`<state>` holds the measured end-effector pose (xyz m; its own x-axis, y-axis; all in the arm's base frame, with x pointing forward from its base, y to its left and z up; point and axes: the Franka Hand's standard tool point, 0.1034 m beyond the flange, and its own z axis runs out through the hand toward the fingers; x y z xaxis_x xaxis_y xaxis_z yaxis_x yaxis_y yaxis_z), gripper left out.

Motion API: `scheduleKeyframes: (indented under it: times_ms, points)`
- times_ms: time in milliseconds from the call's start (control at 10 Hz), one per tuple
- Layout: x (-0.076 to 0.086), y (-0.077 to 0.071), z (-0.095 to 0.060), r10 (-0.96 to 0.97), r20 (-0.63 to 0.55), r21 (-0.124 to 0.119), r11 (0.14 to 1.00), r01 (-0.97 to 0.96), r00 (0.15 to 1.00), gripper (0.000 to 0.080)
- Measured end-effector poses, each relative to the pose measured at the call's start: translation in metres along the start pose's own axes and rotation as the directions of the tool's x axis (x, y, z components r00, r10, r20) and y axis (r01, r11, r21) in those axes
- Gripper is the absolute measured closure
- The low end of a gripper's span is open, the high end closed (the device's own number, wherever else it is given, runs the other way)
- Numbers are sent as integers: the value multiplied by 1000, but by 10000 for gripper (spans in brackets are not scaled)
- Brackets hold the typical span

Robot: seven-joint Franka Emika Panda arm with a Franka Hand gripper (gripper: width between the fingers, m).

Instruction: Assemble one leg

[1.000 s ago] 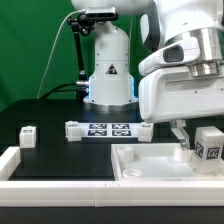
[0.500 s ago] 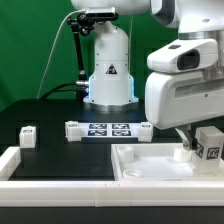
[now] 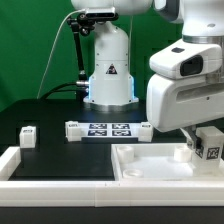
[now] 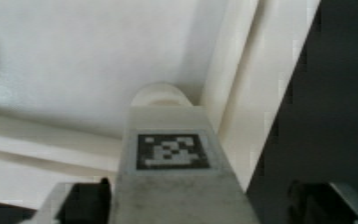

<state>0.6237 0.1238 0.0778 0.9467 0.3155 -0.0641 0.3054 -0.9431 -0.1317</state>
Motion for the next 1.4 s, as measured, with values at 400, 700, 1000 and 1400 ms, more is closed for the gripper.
scheduleKeyframes:
  times_ms: [400,700,1000,1400]
  points:
    - [0,1,0,38,0,-1,999,-38,999,502]
    - [-2,5,2,327,-66,26,945,-326,943,502]
    - [-1,9,2,594,-80,65,804,-591,800,502]
    - [0,9,2,865,-58,112,503,-857,499,502]
